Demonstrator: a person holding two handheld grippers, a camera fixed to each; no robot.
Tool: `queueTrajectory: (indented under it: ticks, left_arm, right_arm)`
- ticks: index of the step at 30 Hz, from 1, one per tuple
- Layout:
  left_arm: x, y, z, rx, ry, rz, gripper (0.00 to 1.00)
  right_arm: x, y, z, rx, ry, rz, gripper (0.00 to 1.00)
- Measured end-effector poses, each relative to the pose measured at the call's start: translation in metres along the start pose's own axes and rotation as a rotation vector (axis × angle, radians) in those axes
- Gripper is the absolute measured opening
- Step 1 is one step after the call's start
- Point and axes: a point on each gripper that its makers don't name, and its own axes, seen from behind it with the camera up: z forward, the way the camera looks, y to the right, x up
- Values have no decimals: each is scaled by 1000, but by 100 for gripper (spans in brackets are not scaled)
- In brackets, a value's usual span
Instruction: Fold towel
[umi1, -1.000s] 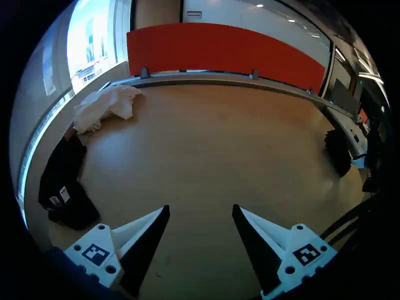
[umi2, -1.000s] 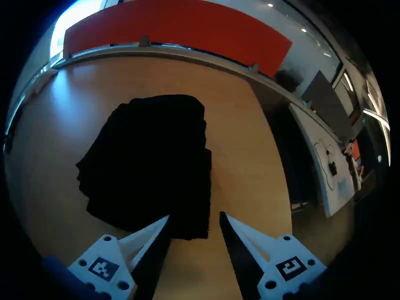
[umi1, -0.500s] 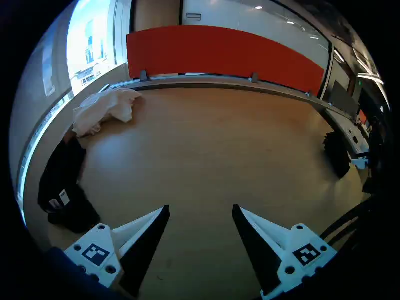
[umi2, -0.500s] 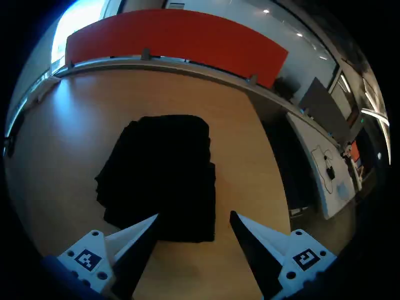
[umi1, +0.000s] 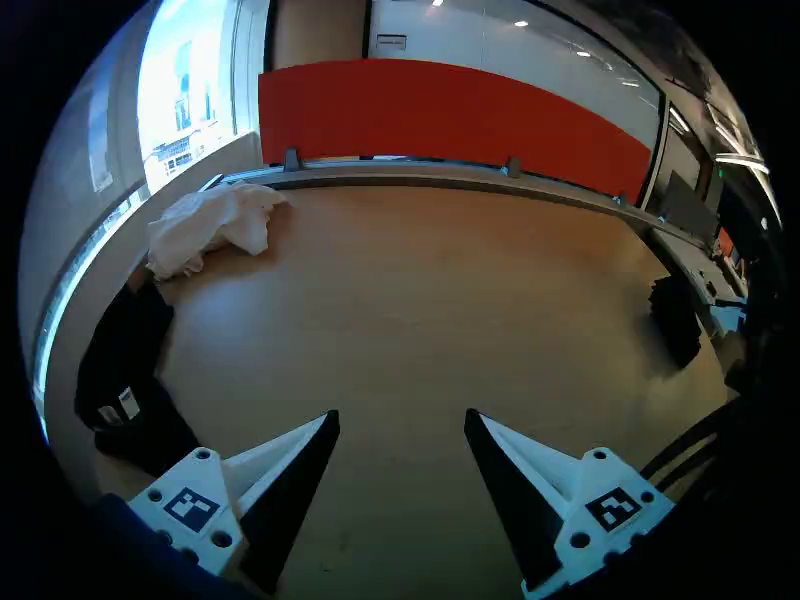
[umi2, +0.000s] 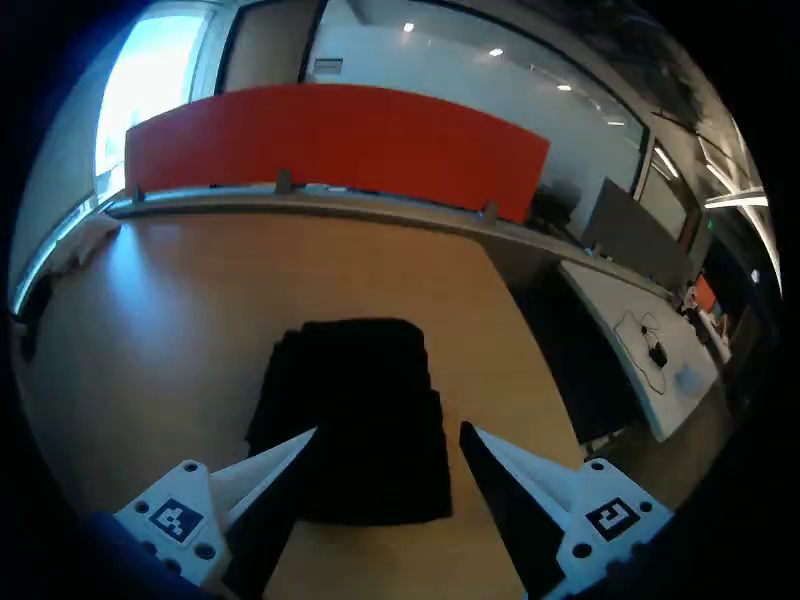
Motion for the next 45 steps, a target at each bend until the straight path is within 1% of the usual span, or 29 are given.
queueTrajectory:
  ticks: [4, 8, 14, 20, 24, 29, 33, 38, 45]
  left_arm:
    - [7, -1, 1, 2, 18, 0, 93]
    - [14, -2, 2, 5, 41, -6, 93]
    - [32, -3, 3, 11, 102, -9, 93]
    - [48, -6, 5, 21, 151, -9, 93]
    - [64, -9, 4, 27, 208, -18, 93]
    - [86, -15, 1, 45, 283, -24, 93]
    - [100, -20, 1, 67, 328, -12, 93]
    - [121, -26, -5, 94, 406, 0, 93]
    - [143, -31, -10, 109, 479, -18, 93]
  right_arm:
    - [25, -10, -6, 0, 90, 34, 100]
    - [42, -19, -10, 2, 146, 46, 100]
    - [60, -30, -14, 10, 199, 61, 100]
    - [70, -37, -15, 18, 230, 94, 100]
    - [78, -45, -18, 26, 253, 104, 100]
    - [94, -57, -25, 36, 301, 114, 100]
    - [112, -70, -31, 55, 345, 128, 100]
    - [136, -88, -39, 76, 400, 140, 100]
    - [162, -116, -47, 79, 460, 112, 100]
